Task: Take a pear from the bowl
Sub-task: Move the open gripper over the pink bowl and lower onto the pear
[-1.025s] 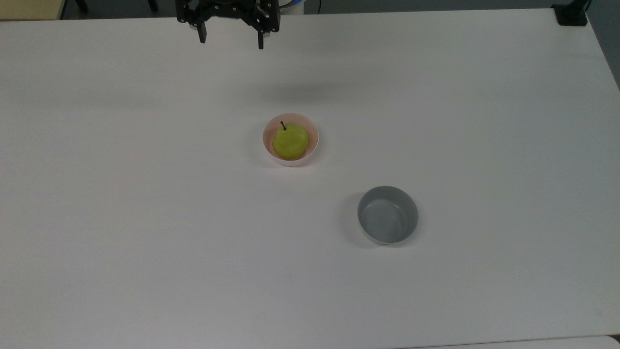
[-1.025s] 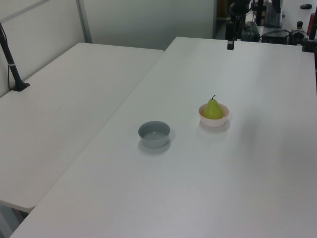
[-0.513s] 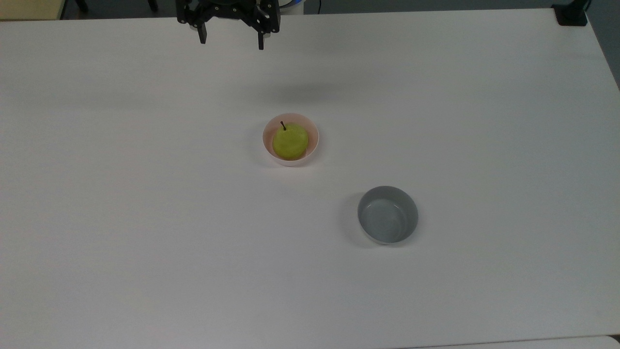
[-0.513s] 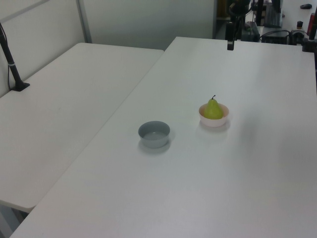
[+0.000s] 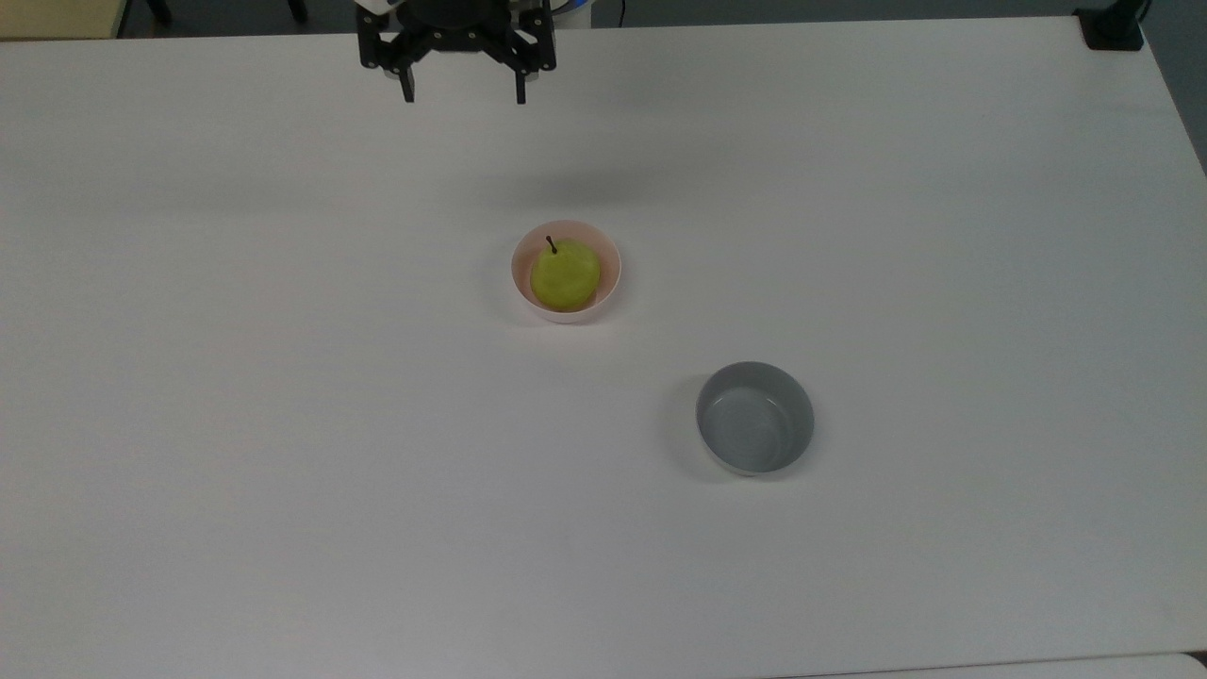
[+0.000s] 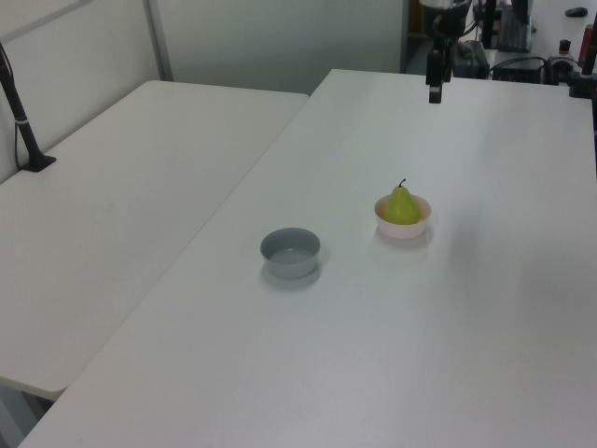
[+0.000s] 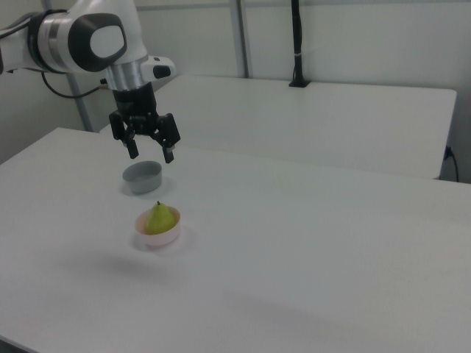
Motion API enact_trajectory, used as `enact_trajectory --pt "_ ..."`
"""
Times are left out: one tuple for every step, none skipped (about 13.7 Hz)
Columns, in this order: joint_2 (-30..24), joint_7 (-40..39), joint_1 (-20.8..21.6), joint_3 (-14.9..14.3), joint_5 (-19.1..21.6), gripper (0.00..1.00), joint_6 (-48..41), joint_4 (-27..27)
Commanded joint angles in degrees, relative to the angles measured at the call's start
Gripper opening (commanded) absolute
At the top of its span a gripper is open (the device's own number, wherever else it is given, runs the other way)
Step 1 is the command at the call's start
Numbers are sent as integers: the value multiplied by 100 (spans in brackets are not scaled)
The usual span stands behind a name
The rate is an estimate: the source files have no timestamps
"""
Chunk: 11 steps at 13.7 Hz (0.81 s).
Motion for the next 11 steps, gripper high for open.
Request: enact_trajectory --pt "30 -336 292 -16 67 100 784 -590" --pt "135 -389 388 -25 67 100 1021 -757" --pt "223 -389 433 -25 67 100 1276 -890" --pt "346 -389 451 -16 58 100 1522 -1004" --pt "495 -398 538 -25 49 100 1699 -1092" --pt "584 -398 591 -16 32 100 1805 -1128" --pt "715 -407 600 -25 5 100 1971 -1180" --pt "873 -407 609 -25 -4 100 2130 -1181" --pt "979 -407 618 -25 -21 100 2183 -1181" --pt "1067 -407 618 -25 -39 100 2271 -1181" --pt "1216 -407 653 -25 -56 100 2385 -1181"
